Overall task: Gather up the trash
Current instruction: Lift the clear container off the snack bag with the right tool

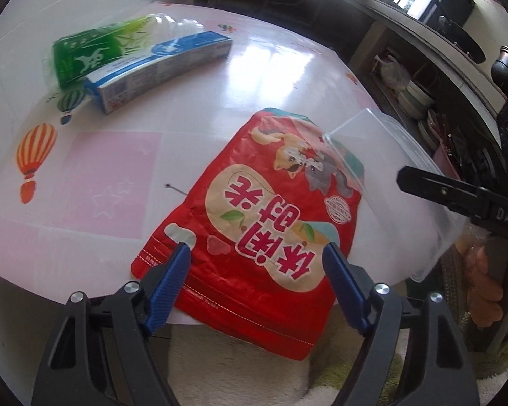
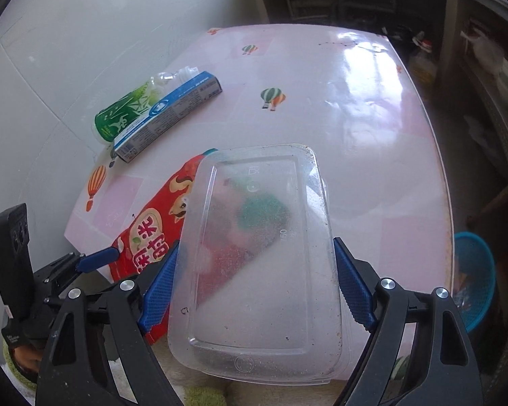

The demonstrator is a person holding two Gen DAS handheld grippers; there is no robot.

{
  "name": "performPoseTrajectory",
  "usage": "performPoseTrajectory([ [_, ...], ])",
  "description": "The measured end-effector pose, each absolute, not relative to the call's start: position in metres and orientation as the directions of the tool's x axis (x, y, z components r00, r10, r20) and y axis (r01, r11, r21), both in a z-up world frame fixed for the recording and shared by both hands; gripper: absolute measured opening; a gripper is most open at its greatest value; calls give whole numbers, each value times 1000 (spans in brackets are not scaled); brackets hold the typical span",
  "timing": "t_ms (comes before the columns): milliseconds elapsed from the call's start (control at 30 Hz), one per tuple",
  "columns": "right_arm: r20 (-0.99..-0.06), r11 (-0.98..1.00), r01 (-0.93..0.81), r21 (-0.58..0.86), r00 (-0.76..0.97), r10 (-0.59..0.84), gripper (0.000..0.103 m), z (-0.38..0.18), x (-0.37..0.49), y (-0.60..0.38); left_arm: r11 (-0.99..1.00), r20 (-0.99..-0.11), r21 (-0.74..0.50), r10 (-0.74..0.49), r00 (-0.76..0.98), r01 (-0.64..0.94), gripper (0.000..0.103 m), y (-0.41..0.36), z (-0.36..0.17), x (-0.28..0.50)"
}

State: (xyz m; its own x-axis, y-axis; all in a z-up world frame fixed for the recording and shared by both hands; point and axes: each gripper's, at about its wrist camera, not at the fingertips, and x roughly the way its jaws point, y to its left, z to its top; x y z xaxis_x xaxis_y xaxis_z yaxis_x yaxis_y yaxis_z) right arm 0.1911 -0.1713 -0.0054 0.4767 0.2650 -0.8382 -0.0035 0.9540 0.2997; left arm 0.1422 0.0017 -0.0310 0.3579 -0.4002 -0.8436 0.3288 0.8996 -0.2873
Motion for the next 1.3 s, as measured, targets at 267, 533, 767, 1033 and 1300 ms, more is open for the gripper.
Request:
performPoseTrajectory([
  [267,-829,938,54,344,486,276,79,-11,184,-198,822,-796,-415,-536,281,391,78,-28,-27,136],
  [533,-813,914,71,400,487,318,78,-22,184,-209,863,-796,-392,-492,351,319,78,-7,-23,161],
  [767,-808,906,66,419,482,338,78,-24,186,-208,862,-795,-451,-506,334,232,72,5,-34,173],
  [1033,-779,897,32,442,509,366,78,-9,185,-205,936,-833,-256,-340,437,241,72,14,-28,186],
  [1300,-801,894,26,447,456,388,77,-30,192,-190,908,-855,-337,-406,322,247,72,16,-40,191],
])
